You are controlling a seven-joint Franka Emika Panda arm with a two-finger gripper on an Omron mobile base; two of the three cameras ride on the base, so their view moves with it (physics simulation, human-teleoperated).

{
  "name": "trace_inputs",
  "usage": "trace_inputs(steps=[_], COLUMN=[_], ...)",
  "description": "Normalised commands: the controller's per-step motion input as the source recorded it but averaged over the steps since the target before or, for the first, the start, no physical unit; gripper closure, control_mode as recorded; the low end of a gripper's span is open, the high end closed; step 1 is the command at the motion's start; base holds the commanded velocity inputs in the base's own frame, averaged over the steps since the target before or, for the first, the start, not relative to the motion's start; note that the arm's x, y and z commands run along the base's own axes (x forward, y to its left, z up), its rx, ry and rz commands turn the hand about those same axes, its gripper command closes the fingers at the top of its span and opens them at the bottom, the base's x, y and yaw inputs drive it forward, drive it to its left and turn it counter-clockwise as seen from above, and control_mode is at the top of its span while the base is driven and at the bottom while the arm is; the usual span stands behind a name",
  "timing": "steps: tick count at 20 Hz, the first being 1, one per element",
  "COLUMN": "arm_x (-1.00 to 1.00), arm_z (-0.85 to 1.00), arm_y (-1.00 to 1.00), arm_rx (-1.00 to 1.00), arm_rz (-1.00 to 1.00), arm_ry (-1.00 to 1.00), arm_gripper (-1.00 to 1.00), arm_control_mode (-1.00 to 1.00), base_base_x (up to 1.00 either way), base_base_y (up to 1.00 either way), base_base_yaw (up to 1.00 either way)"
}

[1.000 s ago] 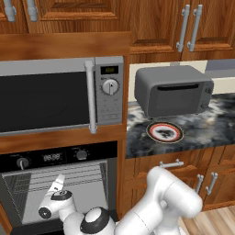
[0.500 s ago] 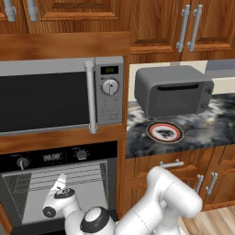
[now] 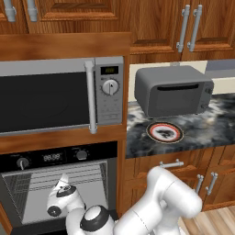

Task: Take the fish from the oven and place it on the plate on the counter.

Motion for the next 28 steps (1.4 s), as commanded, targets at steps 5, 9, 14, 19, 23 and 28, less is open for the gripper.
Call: trace_inputs(steps=[5,9,14,19,23,28], arm_x=[0.38,0.03,0.0,0.0,-0.04,-0.13], arm_z=[-0.83,-0.55,-0.34,-0.29,-0.74,-0.69], arm_y=[0.0,0.0,0.0,0.0,0.04,0.1], arm_rx=[0.14,0.18,0.07,0.0,-0.01,-0.09], arm_rz=[0.0,0.0,0.0,0.0,0.0,0.0], arm_ry=[-0.25,-0.1,-0.04,-0.03,0.0,0.06], arm_gripper=[-1.0,1.0,1.0,1.0,1.0,1.0], arm_control_mode=[-1.0,-1.0,-1.0,-1.0,-1.0,-1.0], base_base_x=[0.0,0.0,0.0,0.0,0.0,0.0], base_base_y=[0.0,0.0,0.0,0.0,0.0,0.0], base_base_yaw=[0.0,0.0,0.0,0.0,0.0,0.0])
